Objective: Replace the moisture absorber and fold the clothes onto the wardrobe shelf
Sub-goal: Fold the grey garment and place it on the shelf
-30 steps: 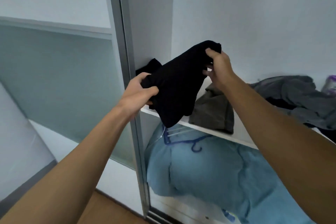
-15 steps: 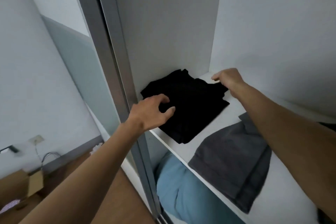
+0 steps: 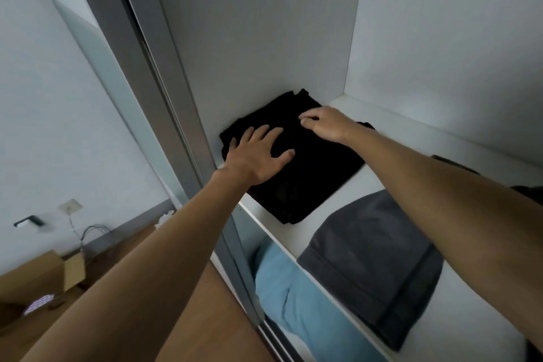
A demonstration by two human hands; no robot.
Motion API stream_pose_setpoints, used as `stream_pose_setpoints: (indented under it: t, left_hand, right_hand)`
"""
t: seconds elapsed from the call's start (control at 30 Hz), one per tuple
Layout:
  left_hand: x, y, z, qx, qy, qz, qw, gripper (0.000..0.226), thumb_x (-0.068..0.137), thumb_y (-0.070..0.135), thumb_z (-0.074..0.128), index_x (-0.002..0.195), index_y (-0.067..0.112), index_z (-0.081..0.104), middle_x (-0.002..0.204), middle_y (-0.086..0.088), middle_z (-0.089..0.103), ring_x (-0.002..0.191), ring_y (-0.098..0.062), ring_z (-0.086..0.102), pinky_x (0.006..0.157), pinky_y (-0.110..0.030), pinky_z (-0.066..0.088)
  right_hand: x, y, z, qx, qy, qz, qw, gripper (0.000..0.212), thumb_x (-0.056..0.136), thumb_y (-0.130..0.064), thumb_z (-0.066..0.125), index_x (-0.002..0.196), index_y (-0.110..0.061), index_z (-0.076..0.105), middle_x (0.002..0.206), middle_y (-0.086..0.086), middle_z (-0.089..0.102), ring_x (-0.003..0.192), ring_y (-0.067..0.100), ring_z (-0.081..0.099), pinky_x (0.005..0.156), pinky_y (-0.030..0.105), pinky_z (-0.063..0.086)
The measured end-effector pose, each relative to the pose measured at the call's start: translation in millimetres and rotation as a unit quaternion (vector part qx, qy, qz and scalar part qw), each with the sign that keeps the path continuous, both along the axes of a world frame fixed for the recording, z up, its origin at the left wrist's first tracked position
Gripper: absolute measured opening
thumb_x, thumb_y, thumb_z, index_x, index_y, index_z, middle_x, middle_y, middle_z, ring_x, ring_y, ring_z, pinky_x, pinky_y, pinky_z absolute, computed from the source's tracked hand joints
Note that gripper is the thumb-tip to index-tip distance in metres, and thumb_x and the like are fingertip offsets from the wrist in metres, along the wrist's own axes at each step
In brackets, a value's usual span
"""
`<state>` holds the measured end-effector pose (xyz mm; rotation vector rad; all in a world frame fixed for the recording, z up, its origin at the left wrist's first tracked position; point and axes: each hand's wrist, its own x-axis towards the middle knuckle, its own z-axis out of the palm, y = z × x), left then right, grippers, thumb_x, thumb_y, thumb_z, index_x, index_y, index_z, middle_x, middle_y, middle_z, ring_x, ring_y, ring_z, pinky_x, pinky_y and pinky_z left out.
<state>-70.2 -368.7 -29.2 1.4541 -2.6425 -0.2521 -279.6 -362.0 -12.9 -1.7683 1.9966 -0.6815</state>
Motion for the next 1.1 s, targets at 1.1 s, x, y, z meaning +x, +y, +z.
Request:
stream_pose_setpoints:
  t: [1.1]
  left_hand:
    - [-181.9,203.9,-76.8,0.060,0.095,-0.442,0.890,0.038,0.086,0.017,0.060,0.123,0.025,0.059,0.137,-0.001,0.049,0.129,-0.028,0.040,0.107,-0.049,0.032]
  right_hand:
    - [-6.9,528.3,-72.3,0.022,-0.025,-0.625,0.780,0.031,0.091,-0.031,0.069,0.117,-0.014,0.065,0.115,0.000,0.065,0.111,0.016,0.060,0.095,0.025,0.044]
